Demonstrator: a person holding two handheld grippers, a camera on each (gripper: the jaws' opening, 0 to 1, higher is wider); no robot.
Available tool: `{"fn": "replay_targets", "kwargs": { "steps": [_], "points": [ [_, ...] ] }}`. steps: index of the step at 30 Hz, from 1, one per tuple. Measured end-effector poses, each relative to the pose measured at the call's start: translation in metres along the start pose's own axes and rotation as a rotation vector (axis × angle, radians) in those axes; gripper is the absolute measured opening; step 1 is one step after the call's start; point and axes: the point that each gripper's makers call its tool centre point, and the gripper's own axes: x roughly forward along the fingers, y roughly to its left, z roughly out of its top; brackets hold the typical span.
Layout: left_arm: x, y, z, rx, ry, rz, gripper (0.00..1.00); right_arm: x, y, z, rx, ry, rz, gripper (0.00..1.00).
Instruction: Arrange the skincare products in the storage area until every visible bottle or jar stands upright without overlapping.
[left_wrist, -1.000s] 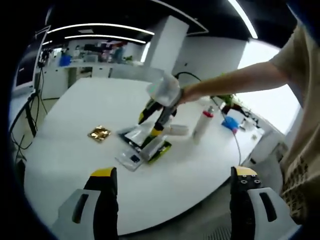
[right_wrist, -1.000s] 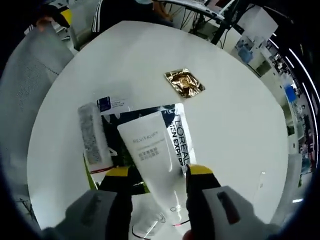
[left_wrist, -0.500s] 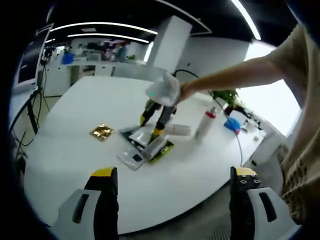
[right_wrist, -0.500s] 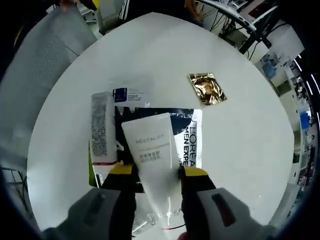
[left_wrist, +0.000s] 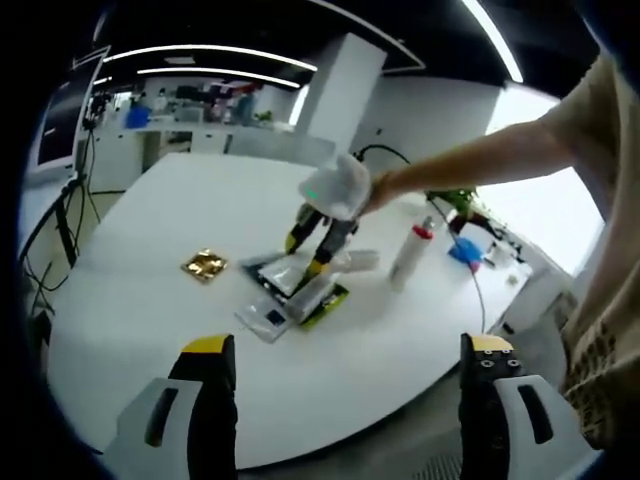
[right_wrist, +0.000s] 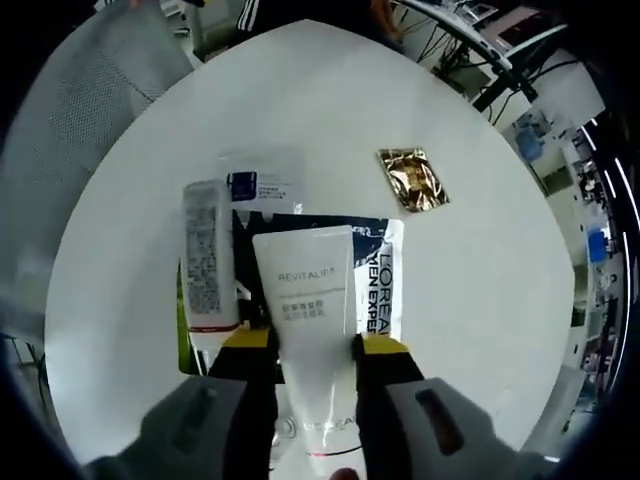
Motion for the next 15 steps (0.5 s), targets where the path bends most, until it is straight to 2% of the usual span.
{"fn": "replay_targets", "kwargs": {
  "steps": [15],
  "points": [
    [-0.001,-0.003,0.003,0.012,-0.008,0.001,0.9,-0.03,-0.005,0.003,0.138,-0.084,-0.08,0.27]
  ]
}}
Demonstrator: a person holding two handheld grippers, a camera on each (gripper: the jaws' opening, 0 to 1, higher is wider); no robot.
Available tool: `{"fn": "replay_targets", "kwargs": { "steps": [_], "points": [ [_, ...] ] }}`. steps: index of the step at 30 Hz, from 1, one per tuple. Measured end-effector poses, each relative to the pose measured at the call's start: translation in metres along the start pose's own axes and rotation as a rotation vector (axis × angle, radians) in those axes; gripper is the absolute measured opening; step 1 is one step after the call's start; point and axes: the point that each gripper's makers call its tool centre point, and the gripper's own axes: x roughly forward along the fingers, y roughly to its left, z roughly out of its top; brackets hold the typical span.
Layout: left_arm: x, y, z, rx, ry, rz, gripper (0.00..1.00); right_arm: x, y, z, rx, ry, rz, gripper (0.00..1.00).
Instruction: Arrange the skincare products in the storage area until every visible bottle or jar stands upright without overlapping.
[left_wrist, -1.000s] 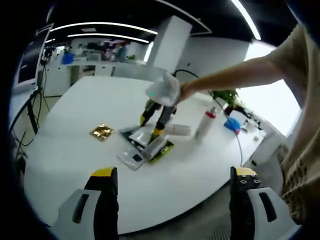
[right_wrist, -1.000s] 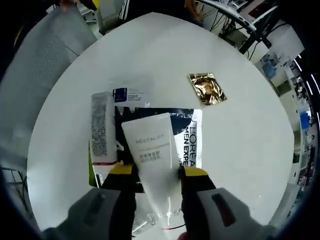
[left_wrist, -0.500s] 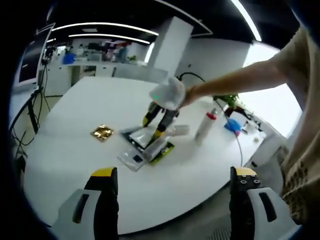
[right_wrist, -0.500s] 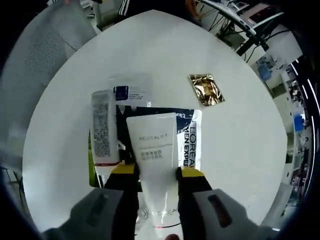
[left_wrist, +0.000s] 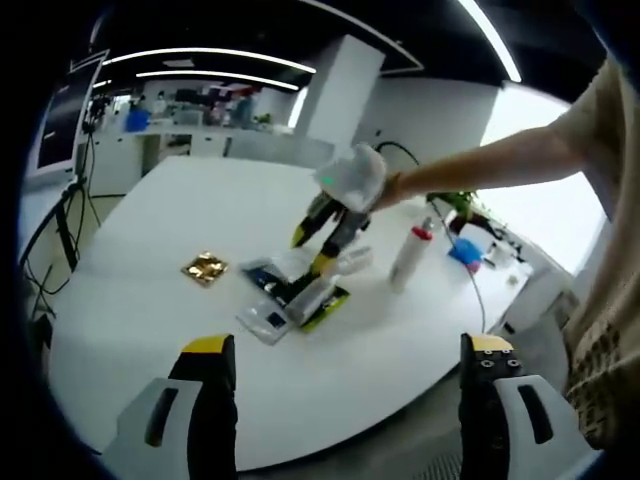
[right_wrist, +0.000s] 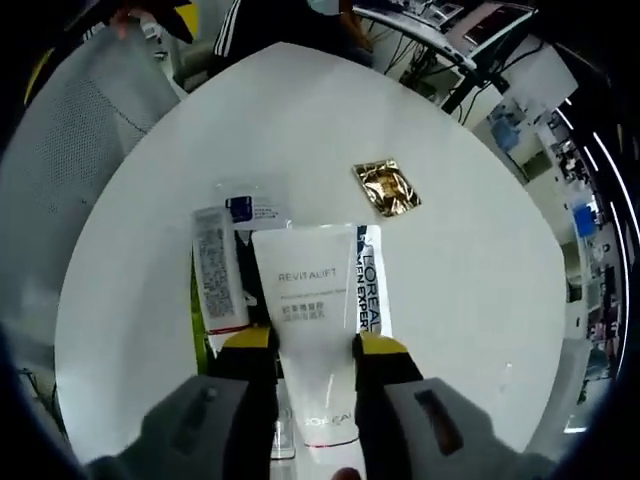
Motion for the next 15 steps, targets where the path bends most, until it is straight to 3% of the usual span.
{"fn": "replay_targets", "kwargs": {
  "steps": [8,15],
  "points": [
    [0.0,0.0,0.0,0.01,0.001,0.0,0.9,-0.026,-0.017,0.005,0.167,-0.099,-0.08,0.27],
    [-0.001,0.001,0.001,0.02,-0.005,0.011,0.9,-0.044,-0.023,0.005,0.225,-0.132,-0.12,0.27]
  ]
}}
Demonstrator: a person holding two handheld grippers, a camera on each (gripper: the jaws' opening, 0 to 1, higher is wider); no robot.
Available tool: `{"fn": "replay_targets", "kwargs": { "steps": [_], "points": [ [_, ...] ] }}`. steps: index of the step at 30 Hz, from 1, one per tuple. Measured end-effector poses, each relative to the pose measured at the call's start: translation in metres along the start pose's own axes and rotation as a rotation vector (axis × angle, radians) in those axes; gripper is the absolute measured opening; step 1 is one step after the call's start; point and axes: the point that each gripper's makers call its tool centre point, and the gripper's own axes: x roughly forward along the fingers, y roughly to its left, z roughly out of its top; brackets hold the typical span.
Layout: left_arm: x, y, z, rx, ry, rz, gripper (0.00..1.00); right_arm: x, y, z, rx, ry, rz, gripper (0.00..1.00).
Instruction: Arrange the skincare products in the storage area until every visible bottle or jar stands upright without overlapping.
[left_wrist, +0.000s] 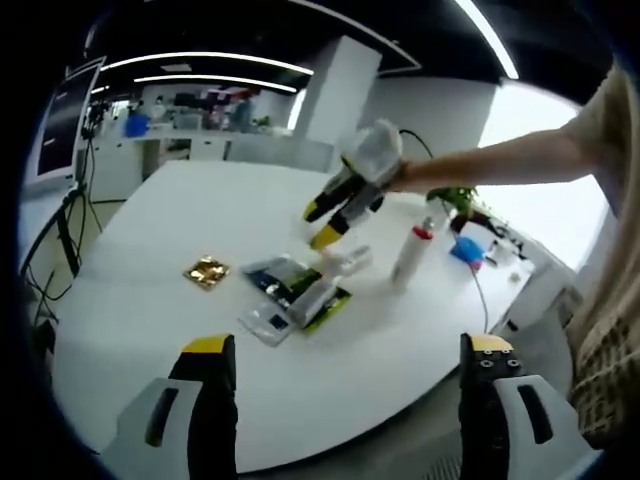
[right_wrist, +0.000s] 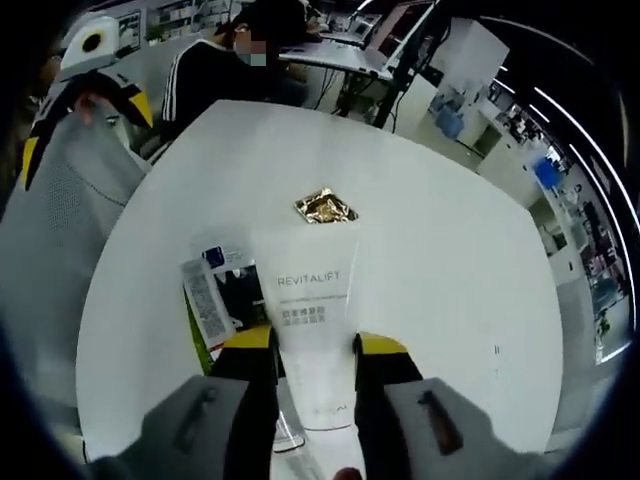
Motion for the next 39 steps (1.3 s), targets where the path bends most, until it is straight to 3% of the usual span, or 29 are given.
{"fn": "replay_targets", "kwargs": {
  "steps": [19,32,34,39],
  "points": [
    [-0.001,-0.002,0.0,0.037,-0.005,0.011,0.9,-0.025,-0.007,0.011,0.096,-0.068,-0.07,0.27],
    [0.004,-0.006,-0.003,0.051,0.061,0.036,0.94,-0.022,-0.002,0.007,0.149,-0.085,-0.059,0.28],
    [0.007,-0.005,0.001,0.061,0.069,0.043,0.94,-0.022,-0.002,0.008,0.149,-0.087,-0.054,0.28],
    [0.04,0.0,0.032,0.092,0.034,0.045,0.94,-0.023,-0.004,0.007,0.167,-0.097,-0.05,0.29]
  ]
}}
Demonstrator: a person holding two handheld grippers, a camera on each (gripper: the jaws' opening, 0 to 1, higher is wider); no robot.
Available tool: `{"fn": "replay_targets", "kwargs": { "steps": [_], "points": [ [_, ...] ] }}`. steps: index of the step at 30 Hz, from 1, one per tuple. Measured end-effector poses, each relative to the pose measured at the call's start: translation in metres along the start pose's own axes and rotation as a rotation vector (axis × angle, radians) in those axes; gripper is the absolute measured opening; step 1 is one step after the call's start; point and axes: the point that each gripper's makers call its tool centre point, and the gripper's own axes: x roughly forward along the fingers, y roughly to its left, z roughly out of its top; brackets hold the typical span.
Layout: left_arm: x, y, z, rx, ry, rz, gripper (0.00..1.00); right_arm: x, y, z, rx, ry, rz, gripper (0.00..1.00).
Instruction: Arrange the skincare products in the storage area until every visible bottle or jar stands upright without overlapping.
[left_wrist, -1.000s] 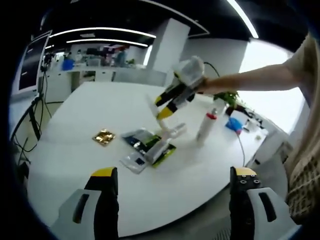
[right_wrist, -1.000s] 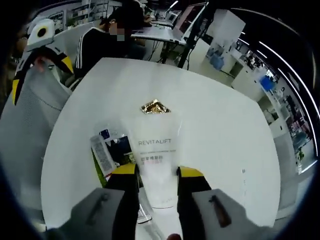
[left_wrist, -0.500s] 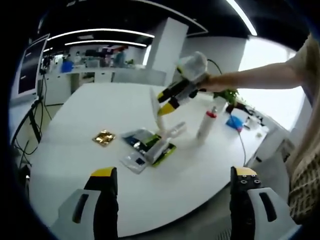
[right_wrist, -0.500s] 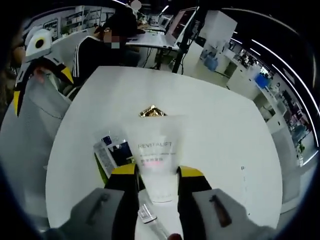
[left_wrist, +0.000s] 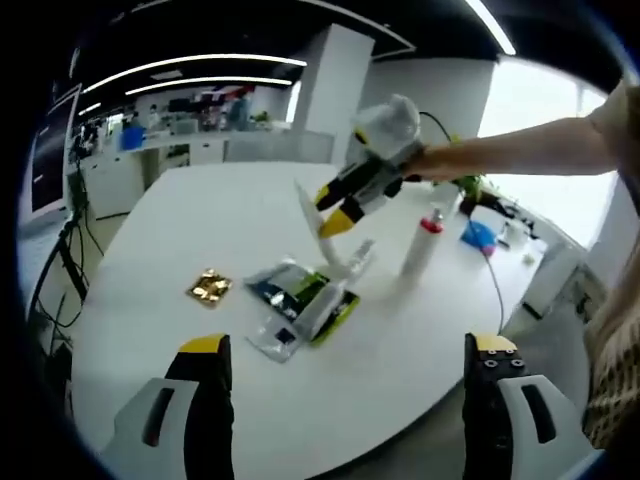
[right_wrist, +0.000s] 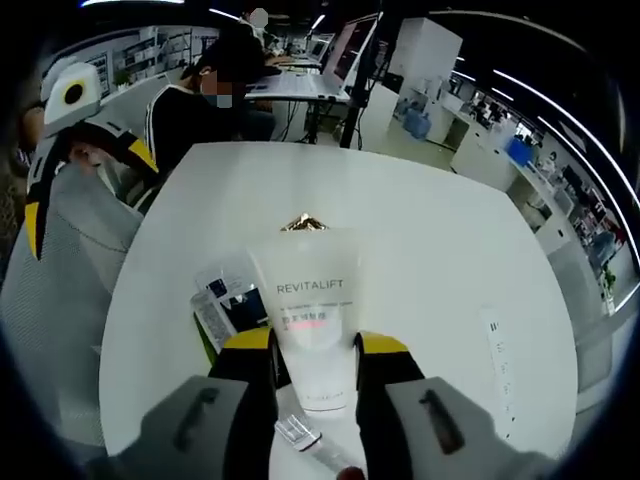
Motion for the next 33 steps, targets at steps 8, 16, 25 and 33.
{"fn": "replay_targets", "kwargs": {
  "steps": [8,16,25,33],
  "points": [
    [0.075,0.0,0.034,0.086,-0.049,0.001,0.93,-0.004,-0.002,-0.001,0.027,-0.009,-0.003,0.29],
    [0.146,0.002,0.041,0.148,-0.047,0.002,0.89,-0.016,-0.024,0.017,0.06,-0.089,-0.126,0.01],
    [0.162,0.017,0.026,-0.022,-0.037,0.013,0.85,0.01,-0.002,-0.001,-0.014,0.055,0.026,0.01],
    [0.116,0.034,0.015,-0.037,-0.055,0.027,0.87,0.051,-0.026,-0.005,0.086,0.107,-0.003,0.29]
  ]
}}
